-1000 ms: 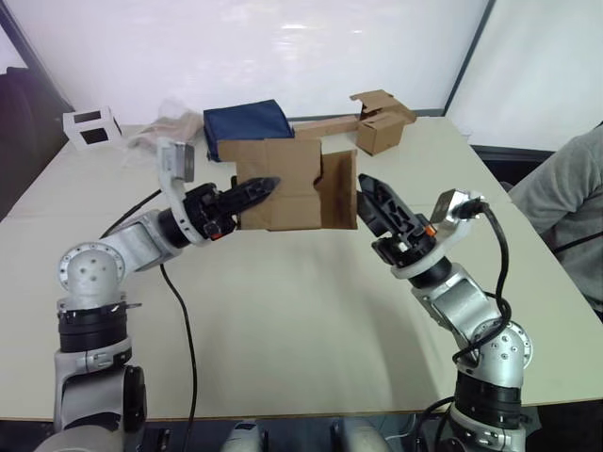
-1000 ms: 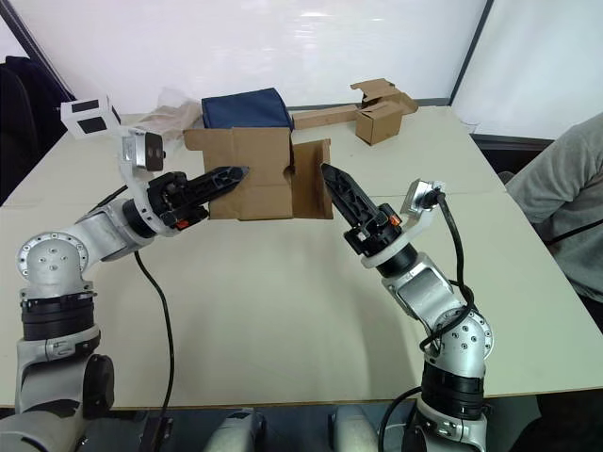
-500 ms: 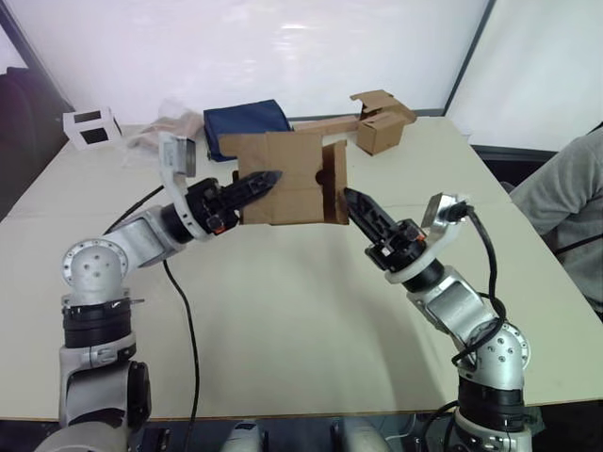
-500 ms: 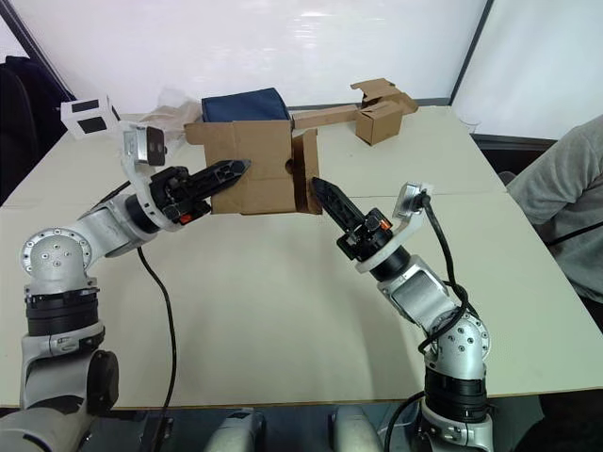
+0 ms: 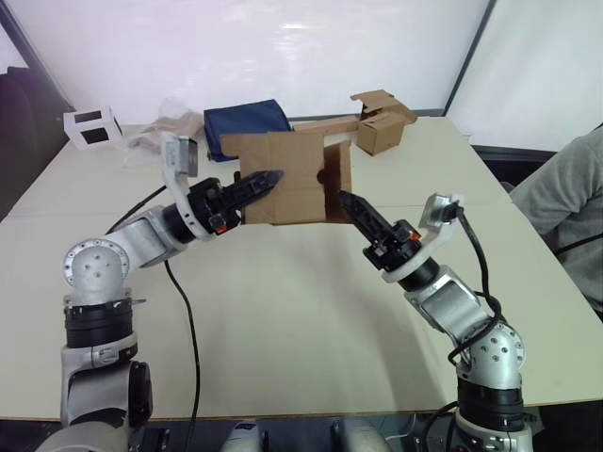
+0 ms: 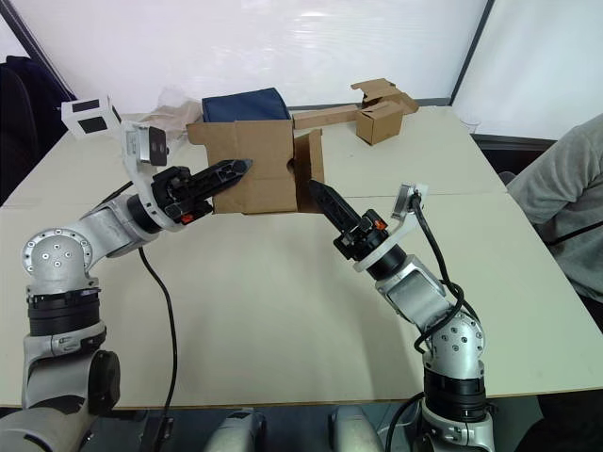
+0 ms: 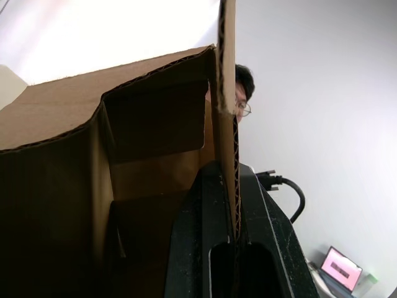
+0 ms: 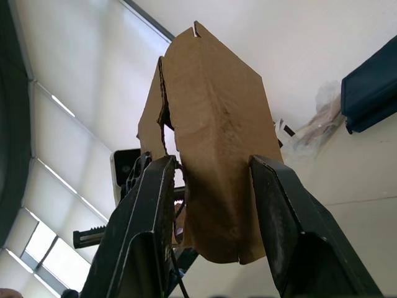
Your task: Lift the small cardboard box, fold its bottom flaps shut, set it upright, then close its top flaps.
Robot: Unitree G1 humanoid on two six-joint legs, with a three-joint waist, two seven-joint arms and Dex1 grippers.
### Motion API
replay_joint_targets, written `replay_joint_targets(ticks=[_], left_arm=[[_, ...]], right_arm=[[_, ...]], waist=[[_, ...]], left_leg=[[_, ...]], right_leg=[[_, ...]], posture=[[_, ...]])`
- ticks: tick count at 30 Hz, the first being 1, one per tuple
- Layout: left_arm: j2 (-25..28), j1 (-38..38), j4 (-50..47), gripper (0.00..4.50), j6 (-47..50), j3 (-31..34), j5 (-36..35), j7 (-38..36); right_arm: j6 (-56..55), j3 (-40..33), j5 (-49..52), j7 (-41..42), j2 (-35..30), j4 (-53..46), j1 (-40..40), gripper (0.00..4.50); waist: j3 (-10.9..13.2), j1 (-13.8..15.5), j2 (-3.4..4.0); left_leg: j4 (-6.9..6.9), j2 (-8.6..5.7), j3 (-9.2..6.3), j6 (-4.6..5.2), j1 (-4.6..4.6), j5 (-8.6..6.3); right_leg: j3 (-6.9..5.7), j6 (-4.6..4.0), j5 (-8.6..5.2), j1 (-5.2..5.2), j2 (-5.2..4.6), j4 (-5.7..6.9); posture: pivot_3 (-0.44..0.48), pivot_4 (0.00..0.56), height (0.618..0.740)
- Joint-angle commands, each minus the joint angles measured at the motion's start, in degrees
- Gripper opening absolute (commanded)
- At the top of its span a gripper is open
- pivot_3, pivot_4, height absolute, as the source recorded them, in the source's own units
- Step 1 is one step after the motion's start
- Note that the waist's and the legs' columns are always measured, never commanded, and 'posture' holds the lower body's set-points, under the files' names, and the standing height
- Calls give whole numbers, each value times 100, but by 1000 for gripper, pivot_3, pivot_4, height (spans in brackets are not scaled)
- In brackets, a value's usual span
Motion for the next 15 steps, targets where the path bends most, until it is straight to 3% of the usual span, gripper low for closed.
replay_joint_targets(ticks=[1, 15], left_arm=[[57, -73, -210, 0, -21, 79, -158, -7], [67, -13, -255, 0, -34, 81, -183, -1]], right_arm=[[-86, -14, 82, 49, -20, -237, -38, 1406], [-126, 14, -32, 50, -77, -199, -123, 1406]], waist=[[0, 0, 0], [0, 0, 0]], left_leg=[[0, 0, 0, 0, 0, 0], [0, 0, 0, 0, 0, 0]], right_leg=[[0, 0, 0, 0, 0, 0], [0, 0, 0, 0, 0, 0]], posture=[[0, 150, 740], [0, 150, 740]])
